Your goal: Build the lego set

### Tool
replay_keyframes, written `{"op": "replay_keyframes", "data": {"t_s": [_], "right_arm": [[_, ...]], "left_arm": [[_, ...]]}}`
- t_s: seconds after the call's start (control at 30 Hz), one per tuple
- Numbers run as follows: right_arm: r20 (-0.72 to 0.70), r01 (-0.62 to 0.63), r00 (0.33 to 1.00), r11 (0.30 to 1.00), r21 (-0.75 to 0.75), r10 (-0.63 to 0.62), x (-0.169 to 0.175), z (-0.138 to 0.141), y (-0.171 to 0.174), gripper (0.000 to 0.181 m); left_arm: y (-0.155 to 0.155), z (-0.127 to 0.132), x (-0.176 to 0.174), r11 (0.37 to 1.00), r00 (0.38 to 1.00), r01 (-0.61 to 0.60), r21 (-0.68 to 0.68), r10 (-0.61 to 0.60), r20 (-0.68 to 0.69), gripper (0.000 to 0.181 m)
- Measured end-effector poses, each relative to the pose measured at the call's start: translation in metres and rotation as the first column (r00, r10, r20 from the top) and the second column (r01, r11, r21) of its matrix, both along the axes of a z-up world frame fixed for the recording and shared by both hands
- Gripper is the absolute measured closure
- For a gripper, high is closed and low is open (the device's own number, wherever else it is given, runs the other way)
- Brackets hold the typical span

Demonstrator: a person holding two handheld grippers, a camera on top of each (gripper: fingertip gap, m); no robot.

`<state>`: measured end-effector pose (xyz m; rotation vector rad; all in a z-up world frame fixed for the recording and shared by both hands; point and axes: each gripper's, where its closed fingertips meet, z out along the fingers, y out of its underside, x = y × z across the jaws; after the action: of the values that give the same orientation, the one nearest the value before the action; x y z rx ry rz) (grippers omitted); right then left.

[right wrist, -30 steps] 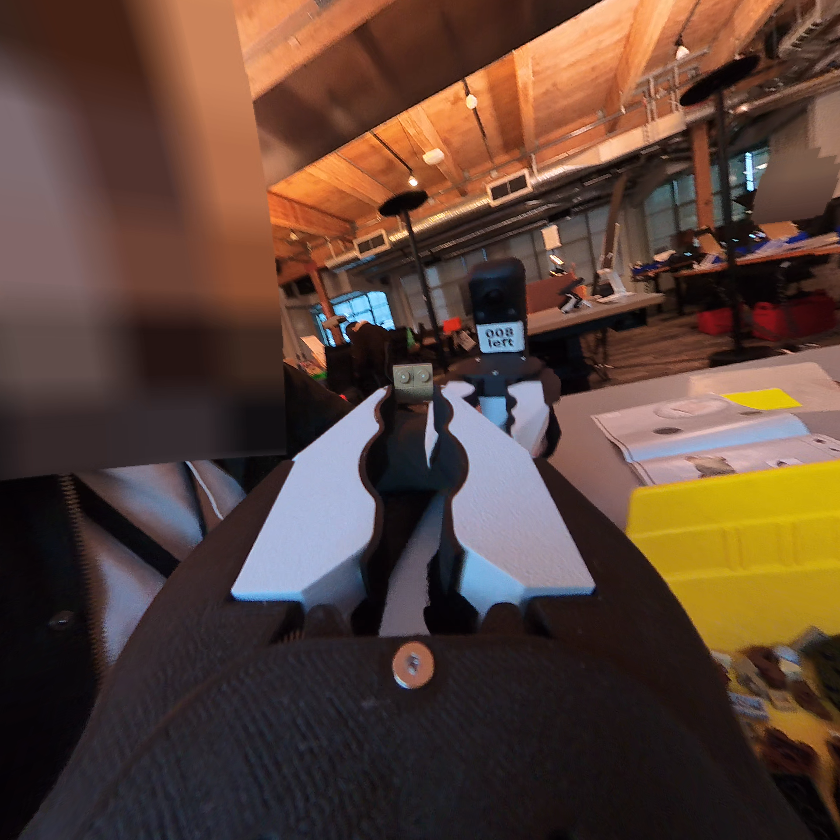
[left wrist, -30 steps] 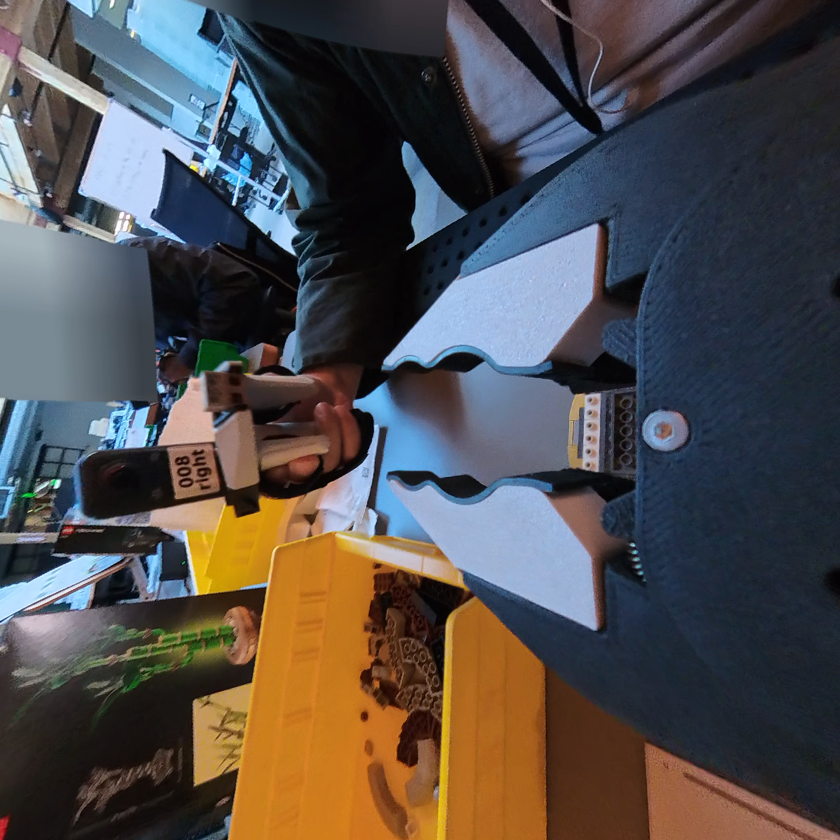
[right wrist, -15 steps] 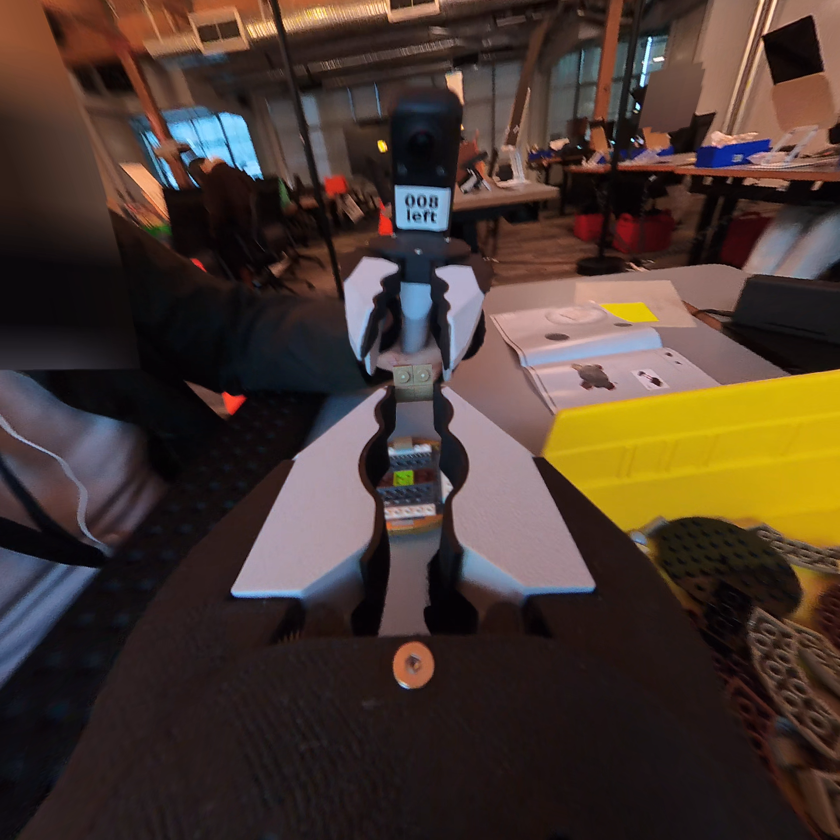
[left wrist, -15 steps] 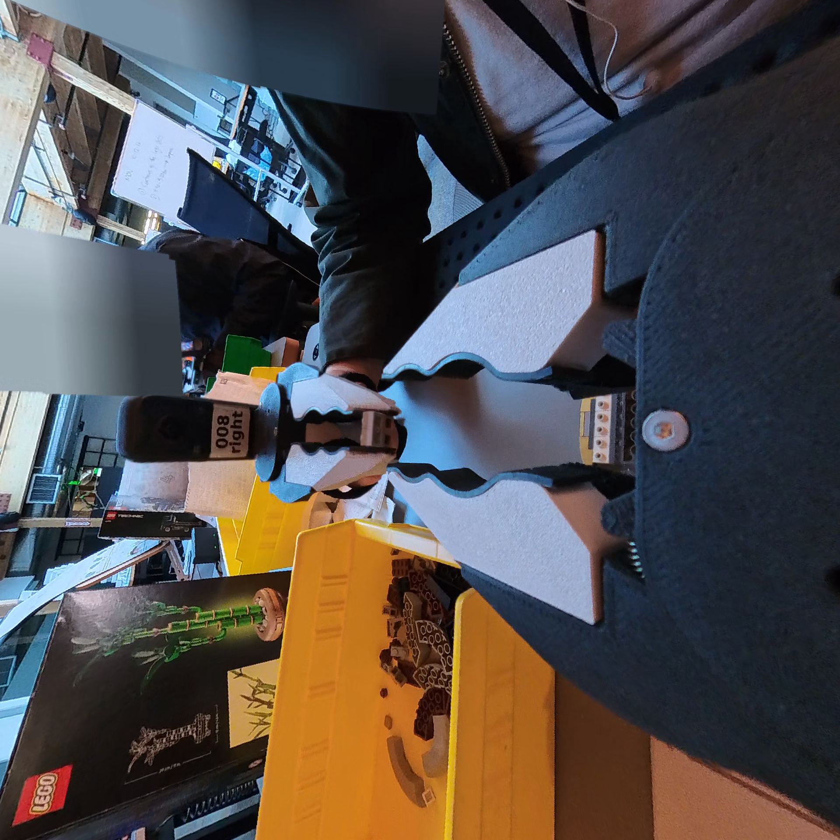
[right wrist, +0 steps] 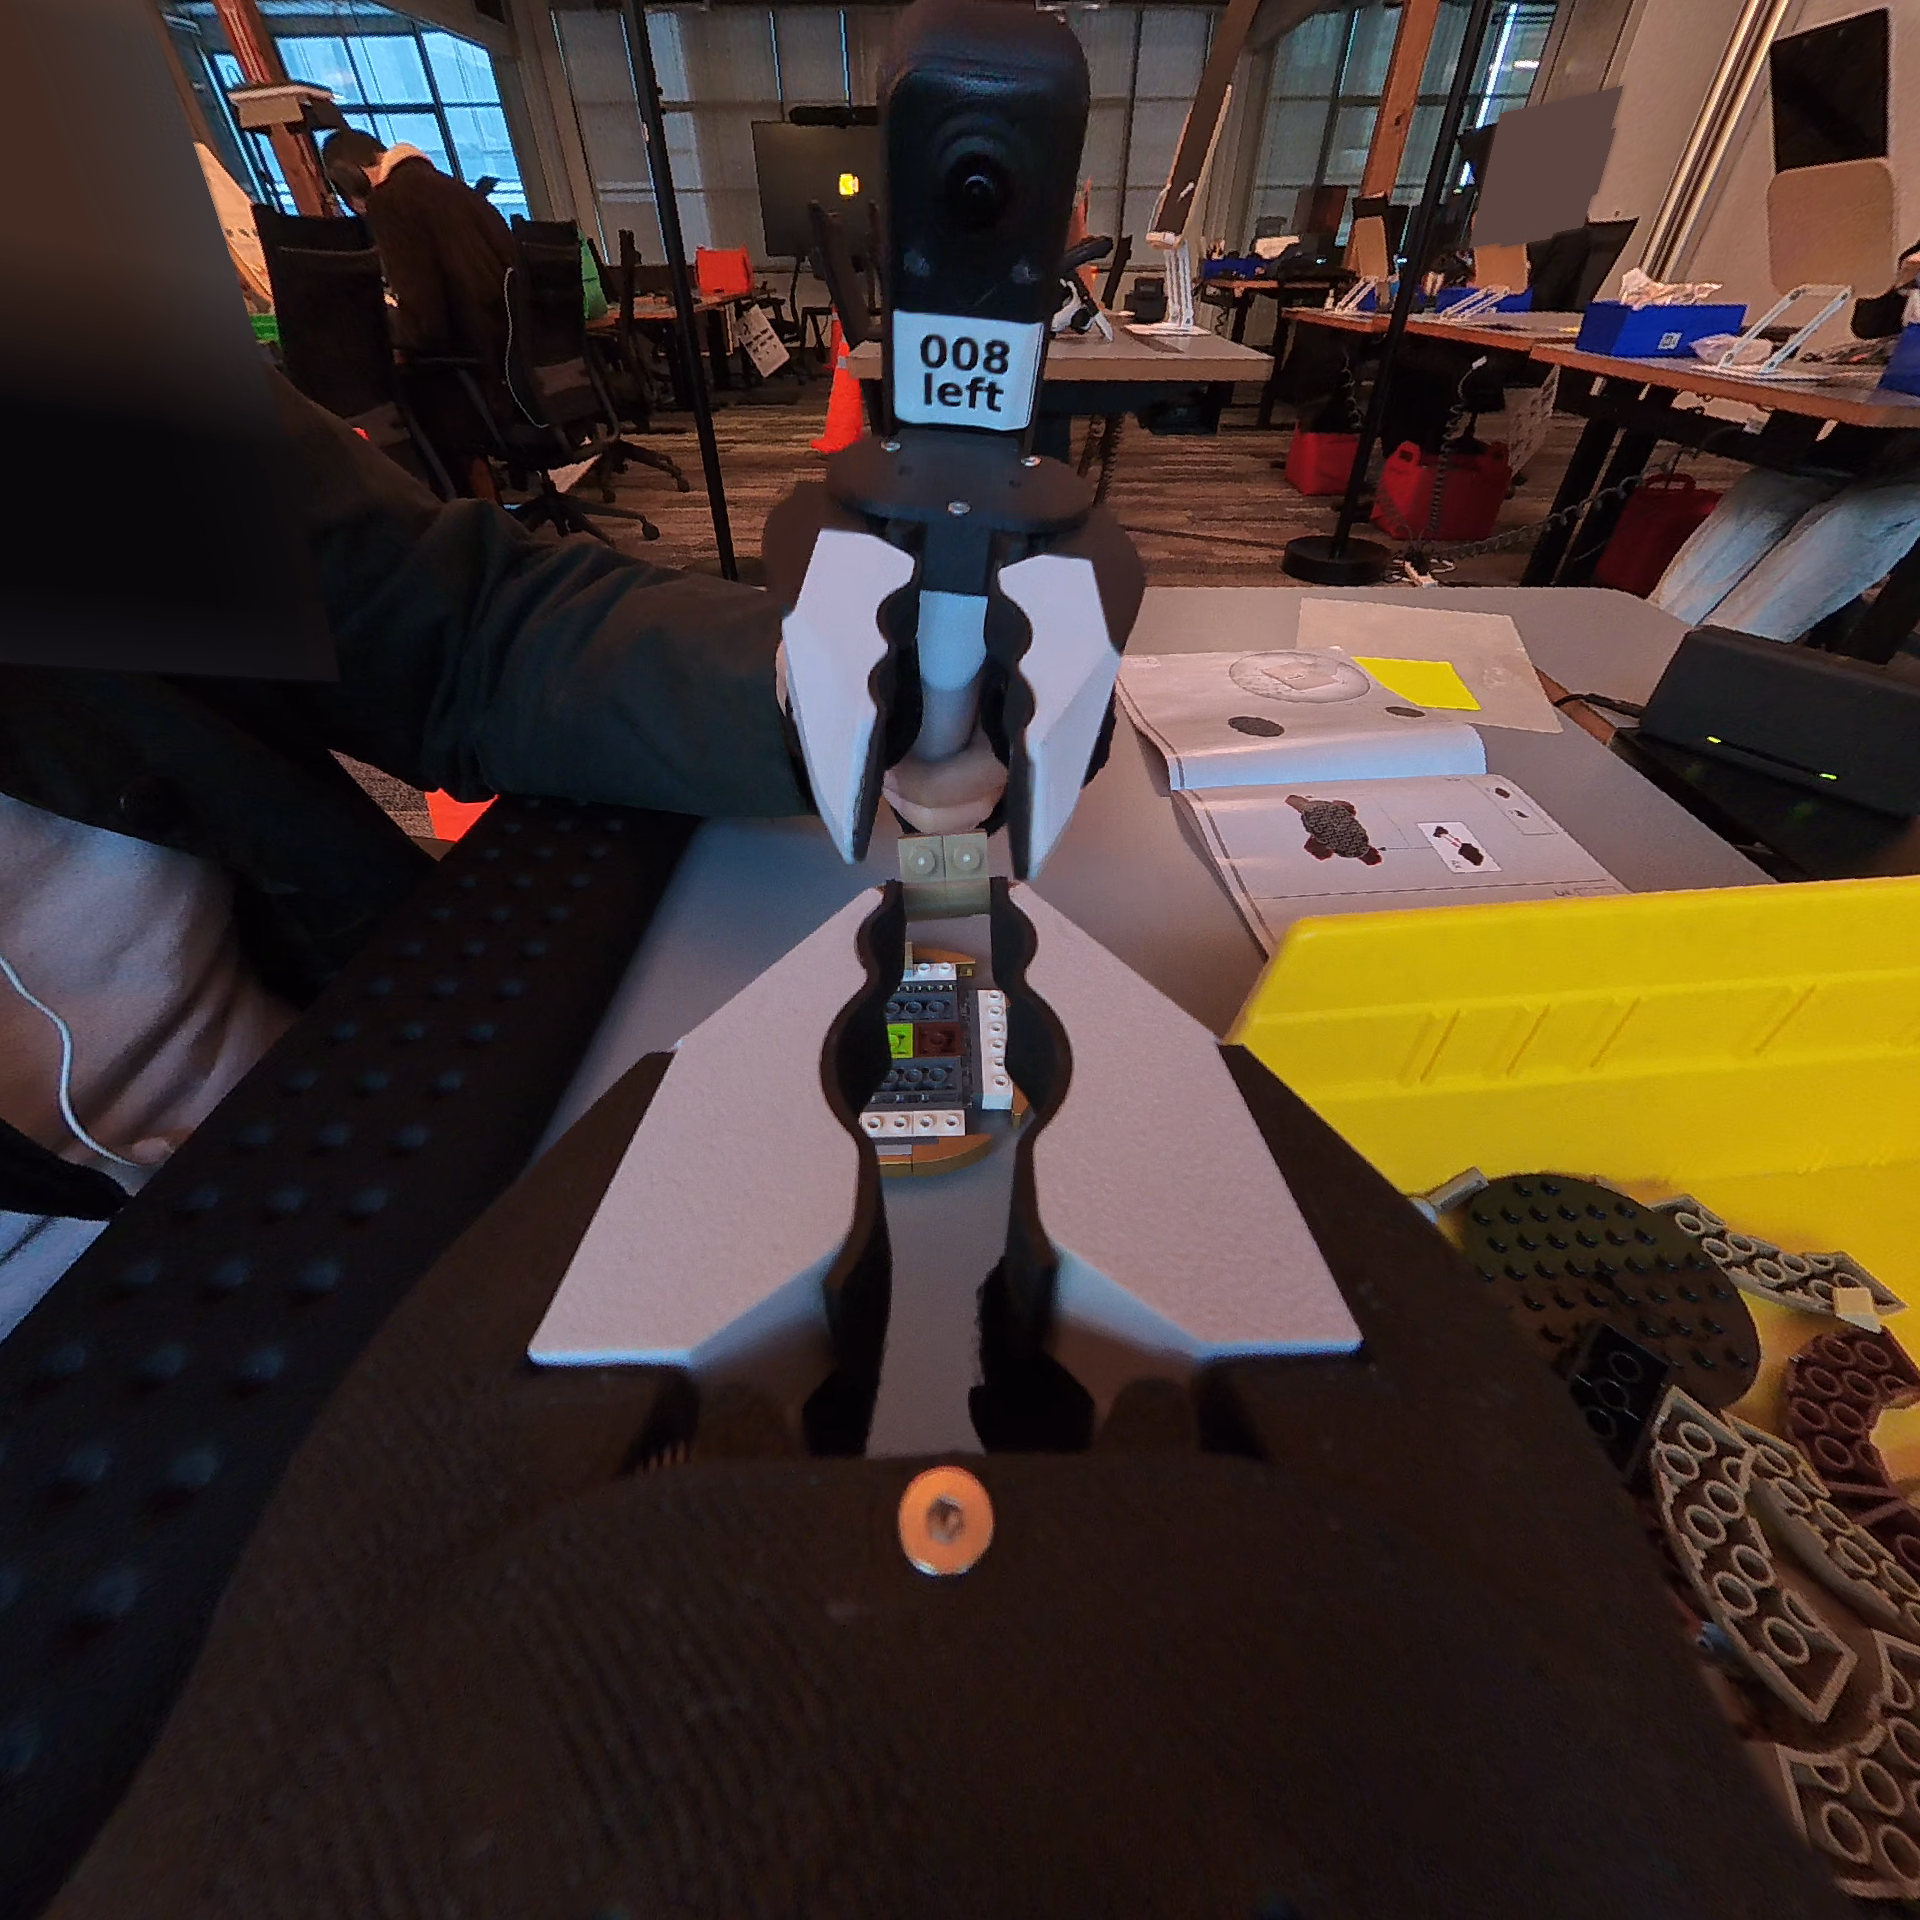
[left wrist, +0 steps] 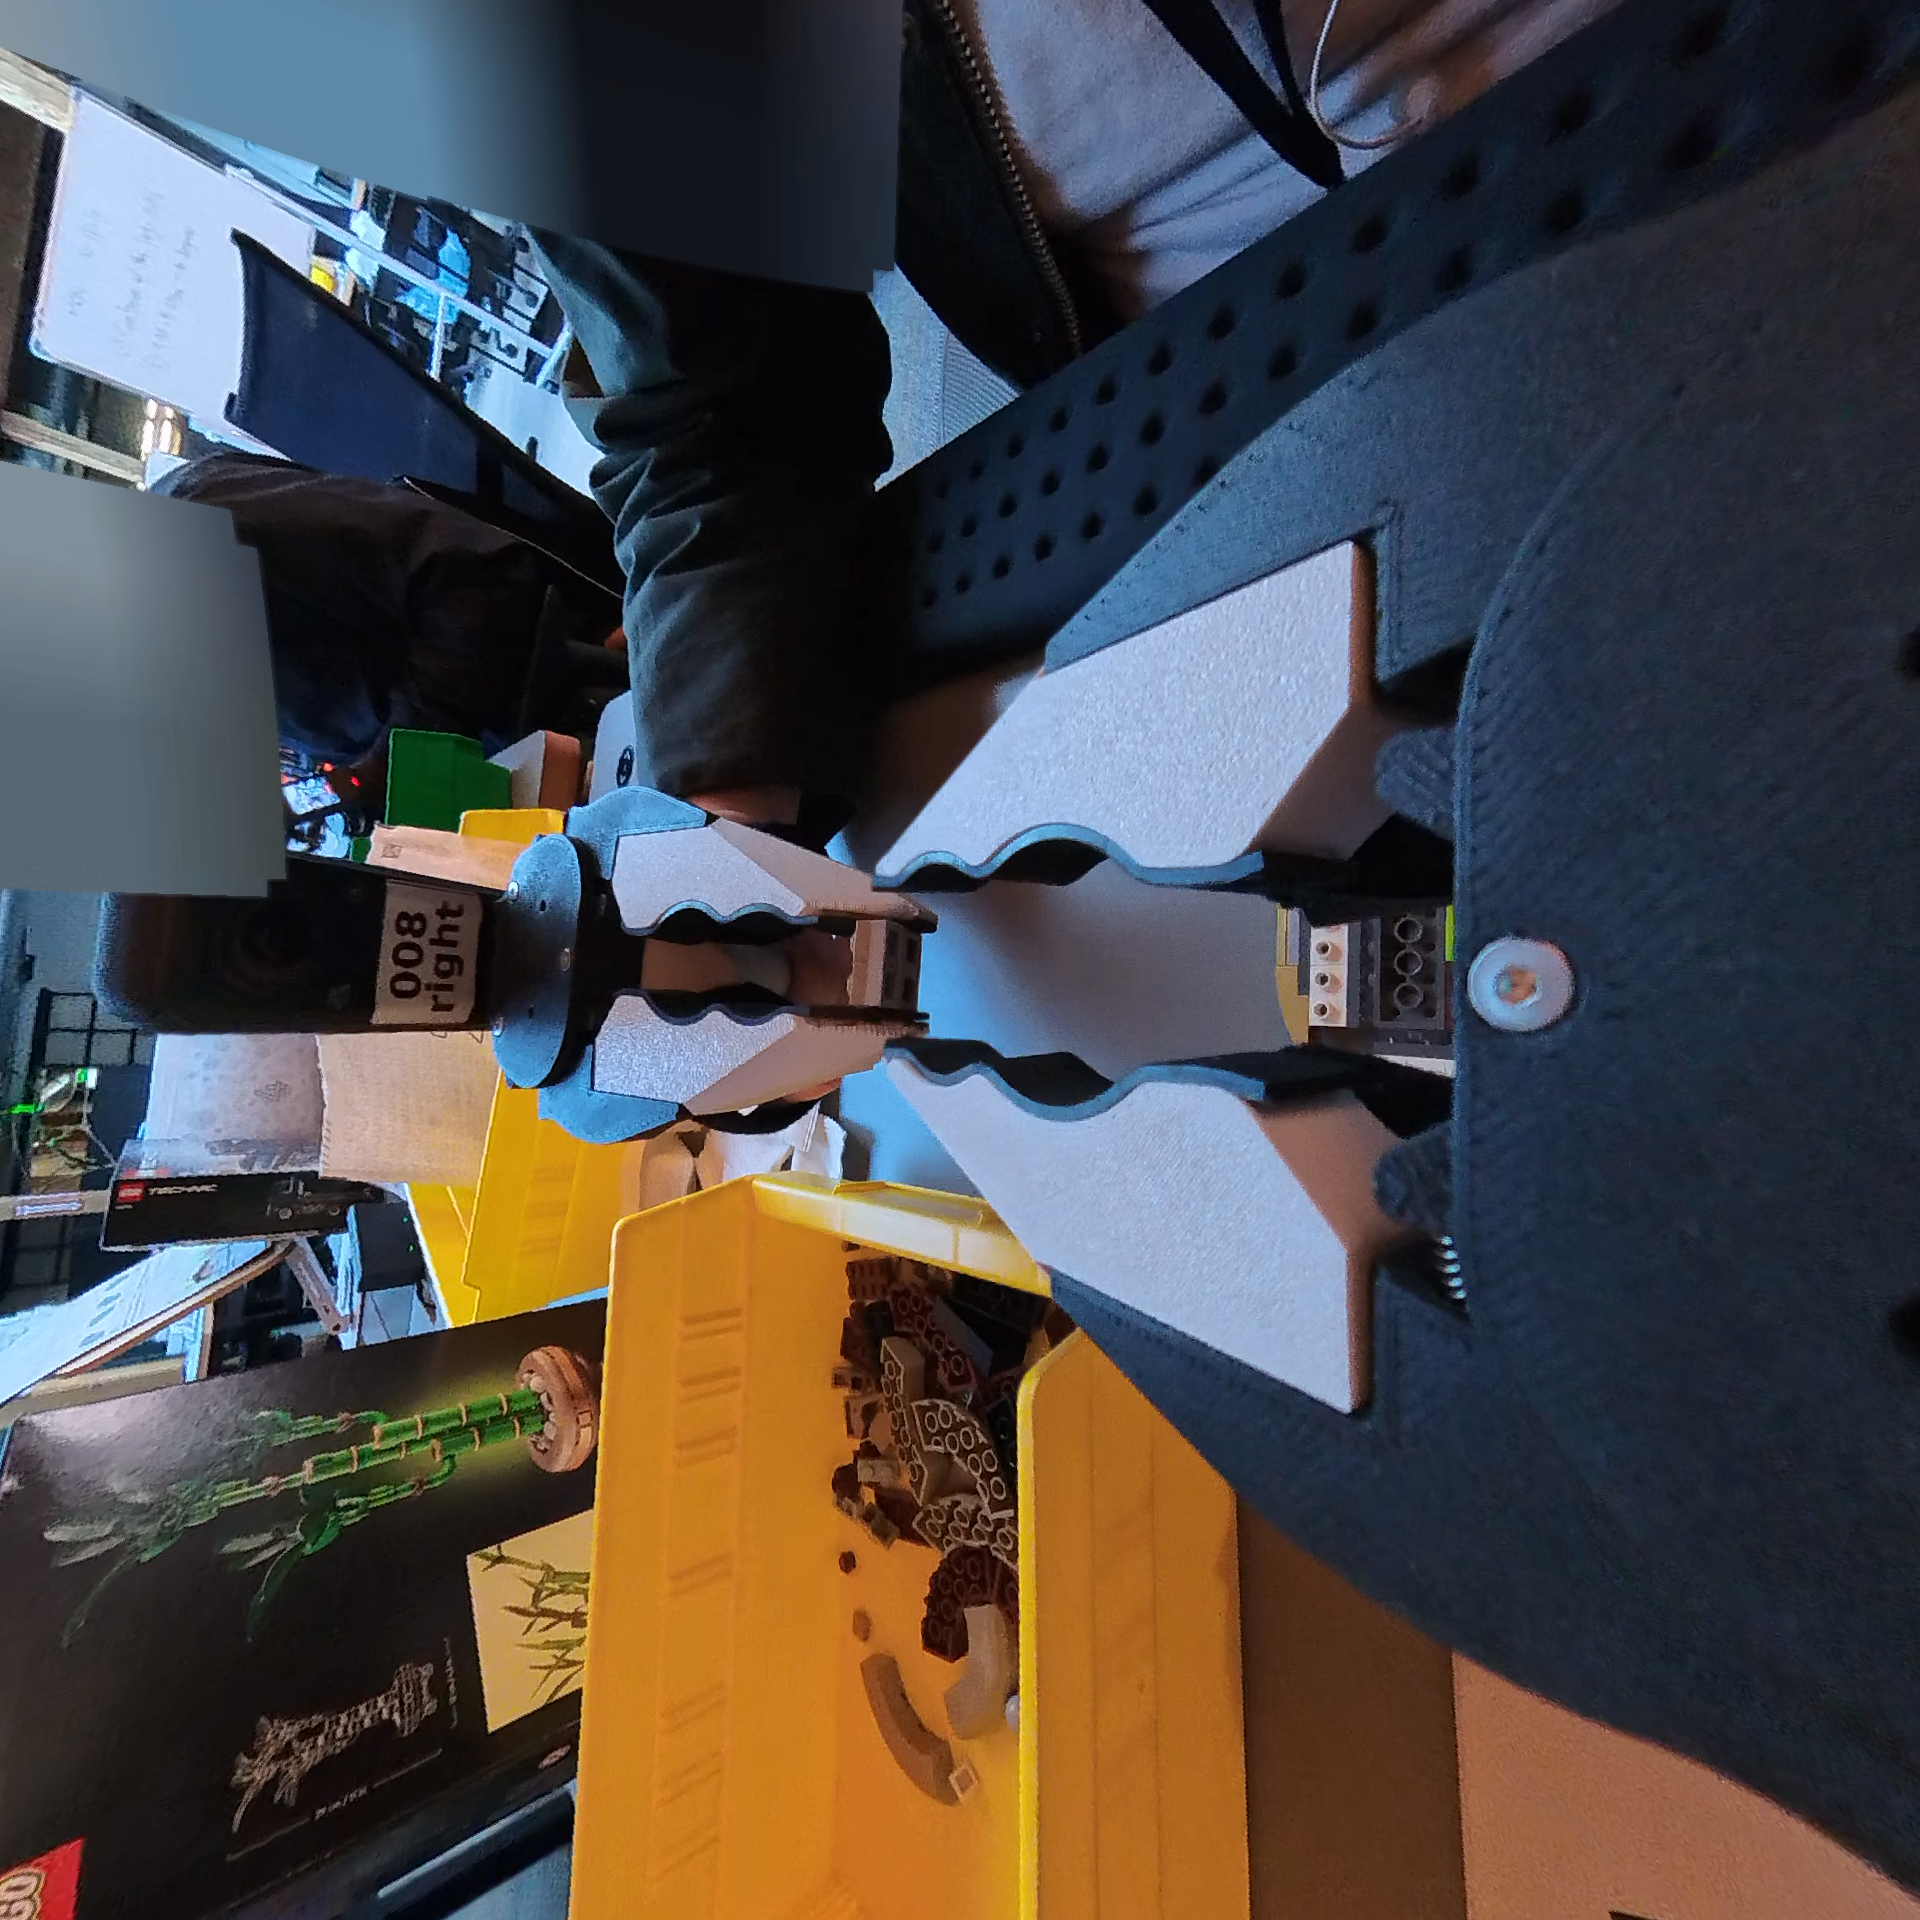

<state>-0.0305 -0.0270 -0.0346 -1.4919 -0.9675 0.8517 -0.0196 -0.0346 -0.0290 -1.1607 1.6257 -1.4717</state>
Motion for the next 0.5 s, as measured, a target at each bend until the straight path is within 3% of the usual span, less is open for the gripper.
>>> {"op": "replay_keyframes", "data": {"t_s": [0.23,0.43,0.5], "right_arm": [[0.01,0.003,1.0,1.0,0.009,-0.003,-0.002,0.001,-0.002,0.168],[0.009,0.002,1.0,1.0,-0.007,-0.002,-0.002,0.002,-0.002,0.167],[-0.045,-0.02,0.999,1.0,-0.018,0.019,0.0,0.009,-0.004,0.167]], "left_arm": [[0.001,0.0,0.001,1.0,1.0,-0.014,0.012,0.014,0.009,0.161],[-0.002,0.002,-0.001,0.993,0.999,-0.032,0.117,0.028,0.04,0.167],[-0.005,0.011,-0.001,0.995,0.996,-0.033,0.098,0.025,0.084,0.164]]}}
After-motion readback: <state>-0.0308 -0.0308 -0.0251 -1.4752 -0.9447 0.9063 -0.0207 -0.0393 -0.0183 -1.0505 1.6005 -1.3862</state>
